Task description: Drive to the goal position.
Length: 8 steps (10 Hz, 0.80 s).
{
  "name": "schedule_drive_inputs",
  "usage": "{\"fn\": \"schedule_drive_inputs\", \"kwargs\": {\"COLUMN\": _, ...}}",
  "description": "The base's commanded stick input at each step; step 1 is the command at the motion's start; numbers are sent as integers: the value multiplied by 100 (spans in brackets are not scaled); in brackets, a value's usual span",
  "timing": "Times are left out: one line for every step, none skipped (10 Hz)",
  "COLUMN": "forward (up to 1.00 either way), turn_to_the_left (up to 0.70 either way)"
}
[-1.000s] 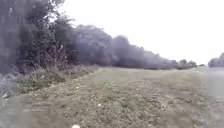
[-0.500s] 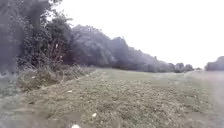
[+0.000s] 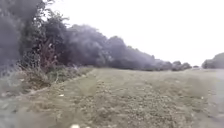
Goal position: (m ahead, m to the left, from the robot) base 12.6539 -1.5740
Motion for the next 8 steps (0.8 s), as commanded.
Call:
{"fn": "schedule_drive_inputs", "kwargs": {"forward": 60, "turn_to_the_left": -15}}
{"fn": "schedule_drive_inputs", "kwargs": {"forward": 60, "turn_to_the_left": -15}}
{"fn": "schedule_drive_inputs", "kwargs": {"forward": 60, "turn_to_the_left": -15}}
{"fn": "schedule_drive_inputs", "kwargs": {"forward": 60, "turn_to_the_left": -15}}
{"fn": "schedule_drive_inputs", "kwargs": {"forward": 60, "turn_to_the_left": -15}}
{"fn": "schedule_drive_inputs", "kwargs": {"forward": 60, "turn_to_the_left": -15}}
{"fn": "schedule_drive_inputs", "kwargs": {"forward": 60, "turn_to_the_left": -15}}
{"fn": "schedule_drive_inputs", "kwargs": {"forward": 60, "turn_to_the_left": -15}}
